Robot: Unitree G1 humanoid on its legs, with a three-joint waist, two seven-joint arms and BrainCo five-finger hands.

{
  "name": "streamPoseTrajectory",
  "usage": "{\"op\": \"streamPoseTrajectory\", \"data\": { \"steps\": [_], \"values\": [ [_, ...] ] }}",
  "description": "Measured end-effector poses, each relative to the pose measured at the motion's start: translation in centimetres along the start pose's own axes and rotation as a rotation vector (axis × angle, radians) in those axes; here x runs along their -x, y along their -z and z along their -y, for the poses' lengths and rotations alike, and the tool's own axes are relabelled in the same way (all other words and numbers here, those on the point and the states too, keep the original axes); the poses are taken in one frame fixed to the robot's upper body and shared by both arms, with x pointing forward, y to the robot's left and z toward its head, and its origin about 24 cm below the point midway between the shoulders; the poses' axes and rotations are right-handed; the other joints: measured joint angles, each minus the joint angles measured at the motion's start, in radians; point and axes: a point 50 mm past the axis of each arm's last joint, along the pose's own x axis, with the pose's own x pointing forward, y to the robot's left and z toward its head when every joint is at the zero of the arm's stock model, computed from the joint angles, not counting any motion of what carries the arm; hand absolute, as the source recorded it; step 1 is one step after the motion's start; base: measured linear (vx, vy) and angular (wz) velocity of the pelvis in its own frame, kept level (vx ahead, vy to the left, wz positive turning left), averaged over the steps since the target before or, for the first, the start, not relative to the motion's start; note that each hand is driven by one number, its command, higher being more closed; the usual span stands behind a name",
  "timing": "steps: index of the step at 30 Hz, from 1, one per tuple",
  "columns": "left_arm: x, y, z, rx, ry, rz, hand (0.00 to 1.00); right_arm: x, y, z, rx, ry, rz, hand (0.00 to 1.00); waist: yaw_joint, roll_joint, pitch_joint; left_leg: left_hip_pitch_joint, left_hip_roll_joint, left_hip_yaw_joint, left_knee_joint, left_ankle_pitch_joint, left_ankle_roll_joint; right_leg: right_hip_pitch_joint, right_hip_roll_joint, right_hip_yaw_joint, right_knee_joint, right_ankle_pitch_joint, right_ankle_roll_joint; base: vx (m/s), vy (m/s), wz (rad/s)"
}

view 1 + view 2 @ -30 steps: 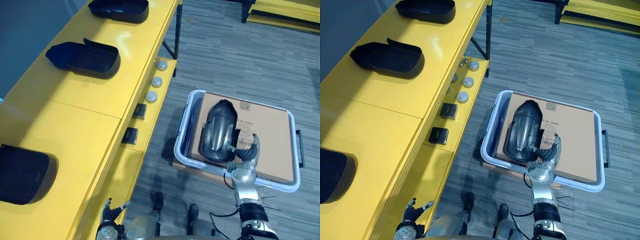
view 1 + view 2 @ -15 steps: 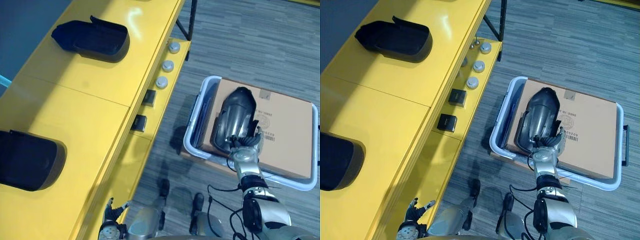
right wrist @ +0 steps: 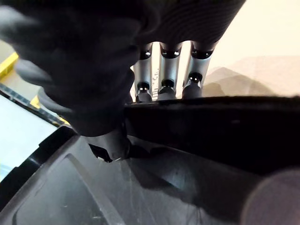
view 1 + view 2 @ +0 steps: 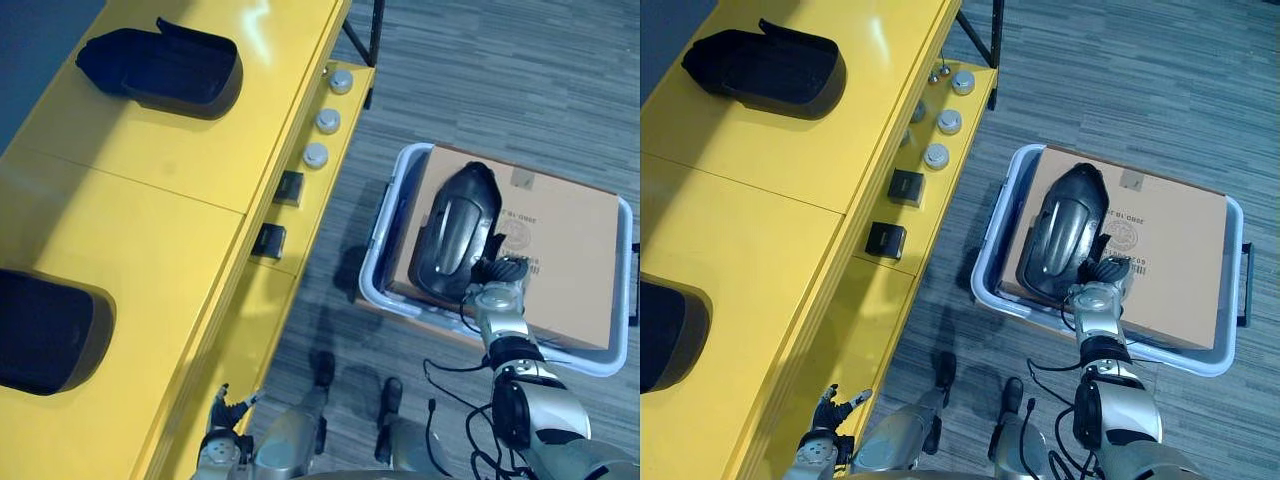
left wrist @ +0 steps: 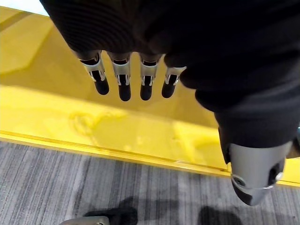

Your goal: Walk over and take plastic housings, then place them on the shelf

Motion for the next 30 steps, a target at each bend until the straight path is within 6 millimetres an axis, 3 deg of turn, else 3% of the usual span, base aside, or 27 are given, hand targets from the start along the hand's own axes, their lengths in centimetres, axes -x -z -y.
{"op": "streamPoseTrajectory", "data": {
  "steps": [9, 14, 21, 30],
  "values": [
    [0.0, 0.1, -0.1, -0.004, -0.003, -0.017, 0.00, 1.7, -0.7, 2.6, -0.081, 0.094, 0.149, 1.00, -0.017, -0.009, -0.010, 0.021, -0.001, 0.015, 0.000, 0.000, 0.000, 0.018, -0.008, 0.015, -0.002, 0.006, 0.003, -0.02, 0.005, -0.04],
    [0.0, -1.3, 0.4, 0.020, 0.004, 0.037, 0.00, 2.9, -1.7, 4.8, -0.132, 0.188, 0.237, 1.00, -0.020, -0.029, -0.055, 0.023, 0.003, 0.020, 0.005, 0.000, 0.000, 0.019, -0.005, 0.019, -0.004, 0.006, 0.002, 0.00, -0.007, -0.02],
    [1.1, -6.9, 0.6, 0.059, -0.019, 0.295, 0.00, 5.1, -3.8, 6.6, -0.183, 0.289, 0.394, 1.00, -0.021, -0.042, -0.116, 0.035, 0.018, 0.039, 0.006, -0.008, -0.009, 0.020, 0.007, 0.045, -0.006, 0.016, -0.011, -0.02, -0.021, -0.12],
    [6.6, -15.0, -0.5, 0.253, -0.063, 0.731, 0.00, 9.3, -5.8, 7.1, -0.218, 0.284, 0.598, 1.00, -0.048, -0.037, -0.173, 0.045, 0.024, 0.050, 0.005, -0.007, -0.008, 0.022, 0.013, 0.050, -0.006, 0.017, -0.014, -0.02, -0.015, -0.05]
  ]
}}
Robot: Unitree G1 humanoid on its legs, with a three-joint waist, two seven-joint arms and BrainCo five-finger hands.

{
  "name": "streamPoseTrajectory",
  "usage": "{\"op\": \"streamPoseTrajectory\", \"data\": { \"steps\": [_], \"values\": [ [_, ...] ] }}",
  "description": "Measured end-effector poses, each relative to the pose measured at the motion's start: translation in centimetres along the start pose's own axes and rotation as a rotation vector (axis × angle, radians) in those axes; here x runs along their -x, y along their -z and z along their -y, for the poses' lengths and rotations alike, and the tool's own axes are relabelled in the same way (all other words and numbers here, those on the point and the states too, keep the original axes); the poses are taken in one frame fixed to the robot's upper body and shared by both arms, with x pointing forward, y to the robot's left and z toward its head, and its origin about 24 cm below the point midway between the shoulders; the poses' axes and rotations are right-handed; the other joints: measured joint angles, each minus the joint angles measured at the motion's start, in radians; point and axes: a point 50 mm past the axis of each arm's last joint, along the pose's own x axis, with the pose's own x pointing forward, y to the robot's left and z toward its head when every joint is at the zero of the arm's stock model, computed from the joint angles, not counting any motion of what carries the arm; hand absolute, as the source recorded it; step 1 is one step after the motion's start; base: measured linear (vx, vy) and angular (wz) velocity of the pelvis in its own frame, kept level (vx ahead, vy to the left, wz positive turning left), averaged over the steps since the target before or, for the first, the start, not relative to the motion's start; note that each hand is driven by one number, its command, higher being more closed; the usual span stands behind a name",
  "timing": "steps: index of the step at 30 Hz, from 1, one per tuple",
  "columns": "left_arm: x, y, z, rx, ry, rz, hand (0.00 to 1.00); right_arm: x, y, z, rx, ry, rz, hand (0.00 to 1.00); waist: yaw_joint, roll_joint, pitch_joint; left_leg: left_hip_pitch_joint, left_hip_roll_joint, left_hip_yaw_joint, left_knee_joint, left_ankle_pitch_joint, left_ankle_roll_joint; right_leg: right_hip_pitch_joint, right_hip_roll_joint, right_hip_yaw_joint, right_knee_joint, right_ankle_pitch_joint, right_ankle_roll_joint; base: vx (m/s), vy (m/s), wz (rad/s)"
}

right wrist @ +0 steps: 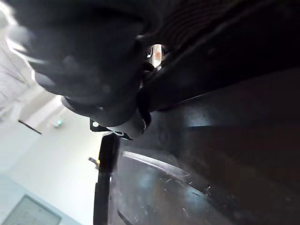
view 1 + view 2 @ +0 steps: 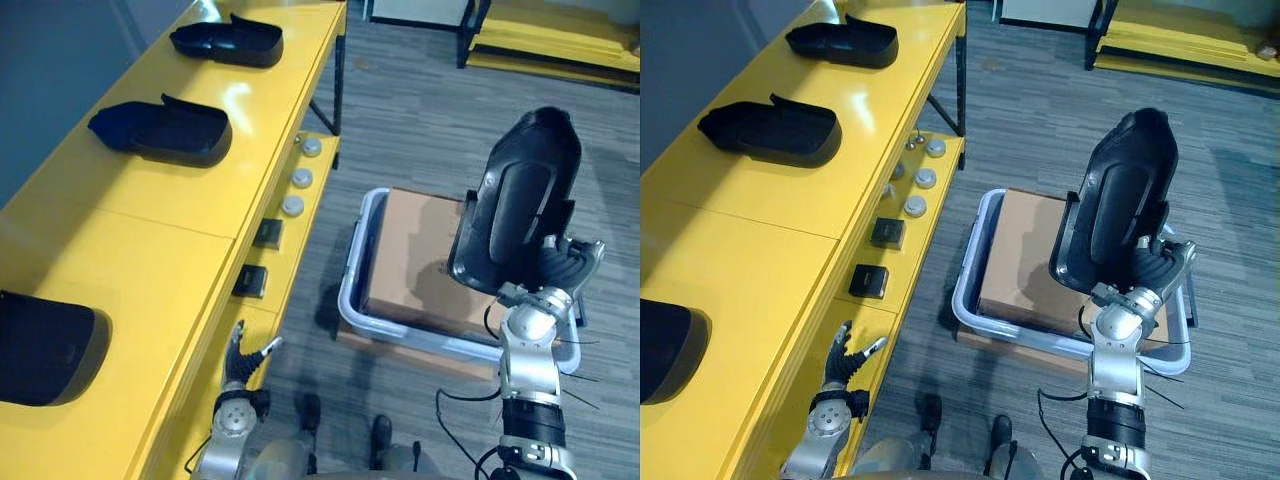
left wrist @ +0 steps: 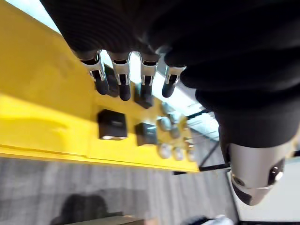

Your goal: Walk over and take plastic housings, then place them on the shelf

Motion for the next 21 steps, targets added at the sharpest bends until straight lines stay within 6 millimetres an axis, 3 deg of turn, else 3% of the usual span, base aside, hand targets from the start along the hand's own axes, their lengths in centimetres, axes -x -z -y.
{"op": "streamPoseTrajectory", "data": {
  "steps": [2, 6, 11, 21],
  "values": [
    [-0.1, -2.8, 0.0, 0.051, -0.016, 0.129, 0.00, 0.9, -0.9, -0.6, -0.027, -0.042, 0.037, 1.00, -0.001, 0.000, -0.019, 0.003, 0.001, 0.010, 0.000, 0.000, 0.000, 0.000, 0.001, 0.006, 0.000, 0.000, -0.001, -0.01, -0.007, -0.07],
    [-0.1, -5.9, 0.2, 0.113, -0.027, 0.268, 0.00, 2.0, -2.3, -1.6, -0.082, -0.107, 0.093, 1.00, -0.006, 0.001, -0.040, 0.014, 0.002, 0.013, 0.000, 0.000, 0.000, 0.009, 0.002, 0.009, 0.000, 0.001, -0.002, 0.00, -0.002, -0.01],
    [0.1, -7.3, 1.3, 0.145, 0.024, 0.327, 0.00, 3.0, -4.0, -2.6, -0.145, -0.175, 0.150, 1.00, -0.007, 0.003, -0.062, 0.022, 0.004, 0.019, -0.001, -0.003, -0.004, 0.015, 0.004, 0.016, 0.000, 0.003, -0.003, -0.03, -0.001, -0.03],
    [0.2, -10.9, 5.4, 0.329, 0.242, 0.421, 0.00, 5.7, -6.2, -5.2, -0.256, -0.359, 0.225, 1.00, -0.011, 0.002, -0.117, 0.027, 0.010, 0.025, -0.003, 0.000, 0.000, 0.017, 0.010, 0.020, 0.000, 0.007, -0.009, -0.01, -0.003, -0.01]
  ]
}}
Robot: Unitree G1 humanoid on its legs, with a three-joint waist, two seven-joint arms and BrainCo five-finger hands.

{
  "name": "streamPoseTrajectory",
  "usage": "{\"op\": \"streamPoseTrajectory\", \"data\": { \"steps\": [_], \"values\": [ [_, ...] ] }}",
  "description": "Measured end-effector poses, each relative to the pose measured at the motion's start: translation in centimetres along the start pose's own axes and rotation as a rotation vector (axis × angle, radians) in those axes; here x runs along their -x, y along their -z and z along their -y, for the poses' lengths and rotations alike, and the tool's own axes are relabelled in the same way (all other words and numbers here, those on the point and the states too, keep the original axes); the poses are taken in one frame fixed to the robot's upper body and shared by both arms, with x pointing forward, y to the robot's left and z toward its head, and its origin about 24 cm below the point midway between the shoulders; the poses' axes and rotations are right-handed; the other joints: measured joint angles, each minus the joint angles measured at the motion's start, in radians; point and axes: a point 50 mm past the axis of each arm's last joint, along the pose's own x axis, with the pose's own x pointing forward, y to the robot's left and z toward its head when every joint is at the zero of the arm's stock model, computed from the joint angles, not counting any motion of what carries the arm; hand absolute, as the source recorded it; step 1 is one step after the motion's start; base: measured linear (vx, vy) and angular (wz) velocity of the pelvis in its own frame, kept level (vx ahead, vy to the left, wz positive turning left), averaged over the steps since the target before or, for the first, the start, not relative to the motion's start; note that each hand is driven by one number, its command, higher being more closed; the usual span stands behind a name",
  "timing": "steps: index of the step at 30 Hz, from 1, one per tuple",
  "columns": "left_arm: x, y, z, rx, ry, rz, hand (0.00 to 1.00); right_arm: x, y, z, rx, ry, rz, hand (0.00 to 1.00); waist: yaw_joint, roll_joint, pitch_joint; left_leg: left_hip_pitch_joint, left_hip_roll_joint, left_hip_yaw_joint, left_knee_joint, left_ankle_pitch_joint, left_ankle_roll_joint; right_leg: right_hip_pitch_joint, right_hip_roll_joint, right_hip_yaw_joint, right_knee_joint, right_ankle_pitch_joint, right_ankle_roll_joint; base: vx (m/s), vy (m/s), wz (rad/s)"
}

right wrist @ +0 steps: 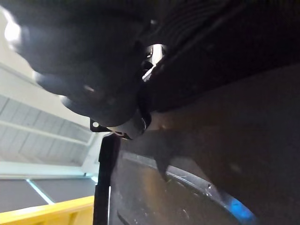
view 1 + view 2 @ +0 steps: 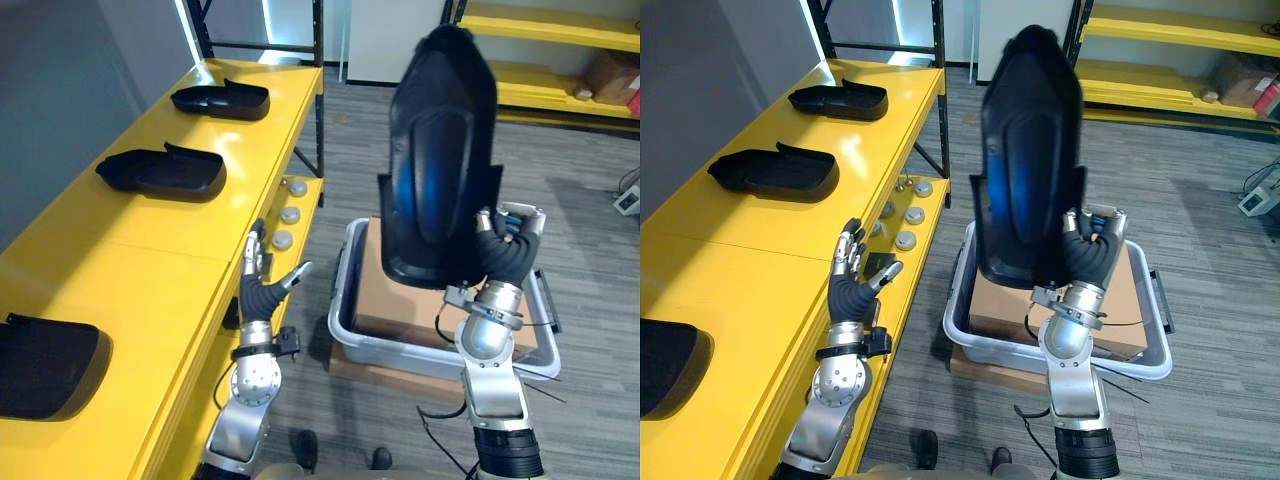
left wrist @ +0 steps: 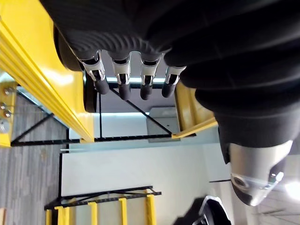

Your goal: Walk over and take plastic housings, then place them on the shelf

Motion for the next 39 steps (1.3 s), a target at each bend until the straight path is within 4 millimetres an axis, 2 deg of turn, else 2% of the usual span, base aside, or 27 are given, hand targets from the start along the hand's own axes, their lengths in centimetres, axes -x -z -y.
{"op": "streamPoseTrajectory", "data": {
  "steps": [7, 18, 19, 25, 30, 32, 39],
  "values": [
    [-0.7, -1.0, 2.1, 0.144, 0.091, 0.019, 0.00, 1.1, -0.9, -2.2, -0.039, -0.154, 0.036, 1.00, -0.009, 0.000, -0.009, 0.010, 0.002, 0.009, 0.000, 0.000, 0.000, 0.006, 0.001, 0.008, 0.000, 0.001, -0.001, -0.01, -0.004, -0.03],
    [-1.2, -0.9, 1.7, 0.217, 0.105, -0.012, 0.00, 1.4, -1.1, -2.6, -0.055, -0.223, 0.050, 1.00, -0.011, -0.002, -0.026, 0.009, 0.005, 0.019, -0.002, -0.004, -0.005, 0.011, 0.007, 0.027, -0.026, 0.015, -0.011, -0.02, -0.001, -0.04],
    [-1.2, -0.9, 1.7, 0.228, 0.103, -0.016, 1.00, 1.5, -1.3, -2.5, -0.056, -0.228, 0.059, 1.00, -0.012, -0.002, -0.031, 0.008, 0.005, 0.019, -0.002, -0.003, -0.005, 0.012, 0.007, 0.027, -0.031, 0.017, -0.011, 0.00, 0.000, 0.00],
    [-1.4, -0.9, 1.6, 0.305, 0.085, -0.044, 1.00, 1.5, -1.3, -2.4, -0.044, -0.249, 0.074, 1.00, -0.012, -0.003, -0.047, 0.008, 0.008, 0.023, 0.002, -0.003, -0.005, 0.007, 0.010, 0.031, -0.033, 0.021, -0.010, -0.01, -0.001, -0.02],
    [-1.5, -0.8, 1.0, 0.318, 0.056, -0.057, 1.00, 1.9, -1.5, -2.6, -0.063, -0.272, 0.077, 1.00, -0.012, -0.008, -0.057, 0.002, 0.015, 0.030, 0.002, -0.003, -0.005, -0.003, 0.016, 0.038, -0.037, 0.027, -0.018, -0.02, -0.010, -0.08],
    [-1.3, -0.3, 1.4, 0.317, 0.070, -0.086, 1.00, 2.3, -2.0, -3.4, -0.085, -0.314, 0.096, 1.00, -0.015, -0.006, -0.074, -0.001, 0.016, 0.031, 0.002, 0.000, -0.001, -0.003, 0.017, 0.040, -0.042, 0.034, -0.016, 0.00, -0.003, -0.02],
    [-1.3, 0.4, 1.3, 0.301, 0.066, -0.121, 1.00, 1.8, -2.7, -3.6, -0.102, -0.318, 0.148, 1.00, -0.013, -0.011, -0.086, -0.001, 0.015, 0.029, 0.001, 0.000, -0.001, -0.001, 0.017, 0.037, -0.049, 0.037, -0.017, 0.00, 0.000, 0.00]
  ]
}}
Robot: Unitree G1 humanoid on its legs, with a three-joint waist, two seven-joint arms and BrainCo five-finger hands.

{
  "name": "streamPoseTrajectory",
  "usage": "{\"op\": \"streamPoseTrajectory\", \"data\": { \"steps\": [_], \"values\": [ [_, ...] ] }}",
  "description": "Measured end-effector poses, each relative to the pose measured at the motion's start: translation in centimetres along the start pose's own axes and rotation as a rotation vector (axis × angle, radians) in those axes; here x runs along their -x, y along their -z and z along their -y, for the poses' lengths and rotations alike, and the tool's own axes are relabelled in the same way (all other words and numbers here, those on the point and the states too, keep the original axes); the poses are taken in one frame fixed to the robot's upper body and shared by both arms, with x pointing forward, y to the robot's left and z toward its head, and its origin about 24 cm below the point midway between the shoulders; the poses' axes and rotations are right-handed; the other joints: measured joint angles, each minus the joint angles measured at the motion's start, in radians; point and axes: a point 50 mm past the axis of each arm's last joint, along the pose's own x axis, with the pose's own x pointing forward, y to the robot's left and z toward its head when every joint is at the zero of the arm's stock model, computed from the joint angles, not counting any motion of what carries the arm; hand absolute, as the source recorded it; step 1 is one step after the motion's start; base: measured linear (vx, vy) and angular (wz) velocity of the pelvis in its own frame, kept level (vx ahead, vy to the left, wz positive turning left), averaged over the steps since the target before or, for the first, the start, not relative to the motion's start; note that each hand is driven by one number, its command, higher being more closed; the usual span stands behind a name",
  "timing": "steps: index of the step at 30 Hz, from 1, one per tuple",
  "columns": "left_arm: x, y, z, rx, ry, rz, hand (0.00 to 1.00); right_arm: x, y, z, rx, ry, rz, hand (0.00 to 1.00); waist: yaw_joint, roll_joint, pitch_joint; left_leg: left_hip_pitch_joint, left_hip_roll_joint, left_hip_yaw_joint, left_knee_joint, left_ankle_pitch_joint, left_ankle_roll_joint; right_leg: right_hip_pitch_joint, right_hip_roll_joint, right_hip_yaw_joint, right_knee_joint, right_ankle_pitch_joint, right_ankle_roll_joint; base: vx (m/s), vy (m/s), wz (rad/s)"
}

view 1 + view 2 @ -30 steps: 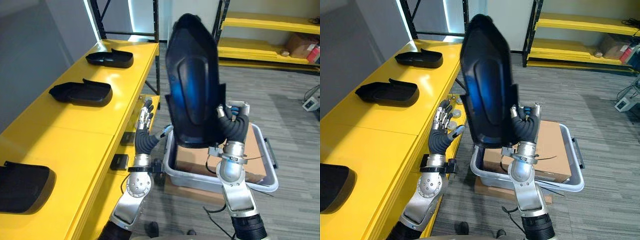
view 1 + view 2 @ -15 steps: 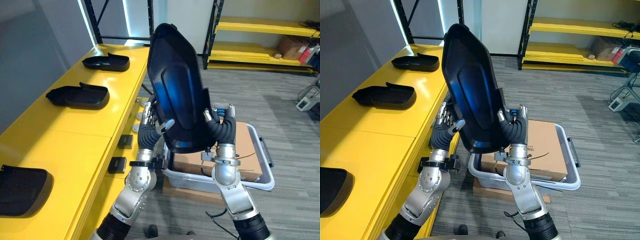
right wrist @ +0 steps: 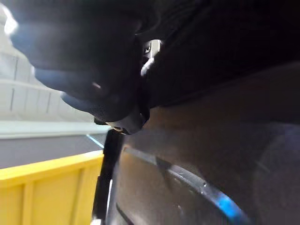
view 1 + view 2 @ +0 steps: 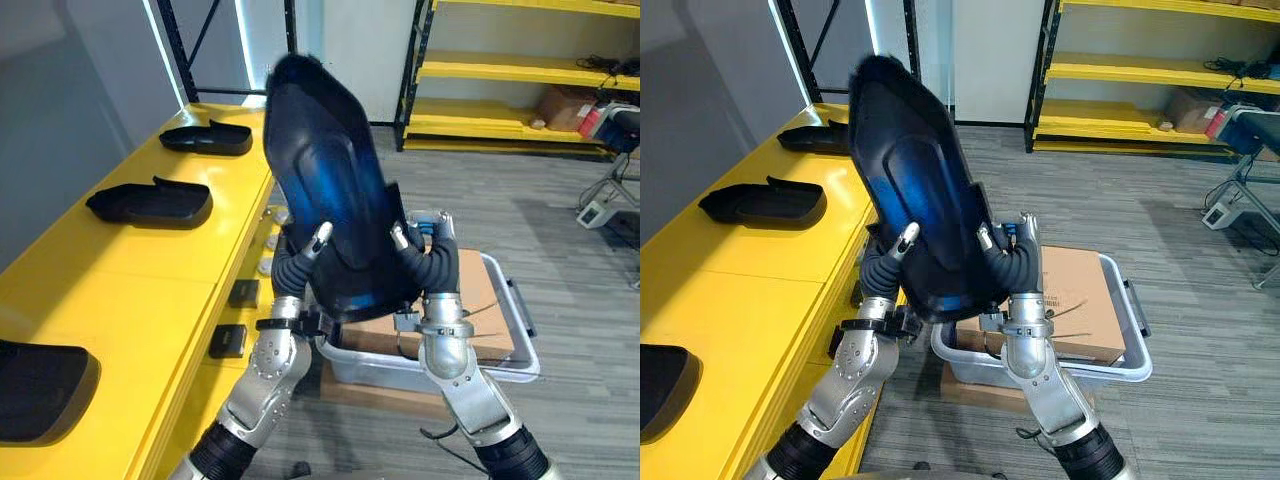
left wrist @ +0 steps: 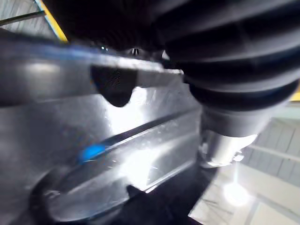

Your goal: Walk over and take plastic housings, then place them on the shelf

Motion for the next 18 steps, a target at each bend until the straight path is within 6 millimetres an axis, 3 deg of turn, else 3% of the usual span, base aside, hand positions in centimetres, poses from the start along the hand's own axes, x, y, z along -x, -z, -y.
{"op": "streamPoseTrajectory", "data": {
  "steps": [1, 2, 10, 18],
  "values": [
    [0.0, 0.1, 0.0, -0.004, 0.000, -0.007, 1.00, 0.0, 0.0, 0.0, 0.000, 0.000, 0.000, 1.00, 0.000, 0.000, 0.000, 0.000, -0.001, 0.000, -0.001, 0.000, 0.000, 0.000, 0.000, 0.000, 0.000, -0.001, -0.001, 0.00, 0.000, 0.00],
    [0.0, 0.1, 0.0, -0.005, 0.000, -0.009, 1.00, 0.0, 0.0, 0.0, 0.000, 0.000, 0.000, 0.00, 0.000, 0.000, 0.000, 0.000, -0.001, 0.000, -0.004, 0.000, -0.001, 0.000, -0.001, 0.000, 0.001, -0.001, -0.002, 0.00, 0.000, 0.00],
    [0.0, 0.7, -0.1, -0.027, 0.015, -0.034, 1.00, -0.2, -0.2, -0.1, -0.055, 0.023, -0.005, 0.00, 0.000, 0.000, 0.000, 0.000, 0.000, -0.007, -0.004, -0.003, -0.004, 0.002, 0.000, -0.007, 0.002, -0.002, -0.002, 0.00, 0.000, 0.00],
    [-0.1, 0.6, -0.1, -0.217, 0.033, 0.021, 1.00, -1.1, 0.4, 2.3, -0.144, 0.082, -0.030, 0.00, 0.002, -0.001, 0.001, 0.012, -0.001, -0.008, -0.004, -0.003, -0.004, 0.015, 0.000, -0.009, 0.001, -0.003, -0.001, 0.00, 0.000, 0.00]
  ]
}}
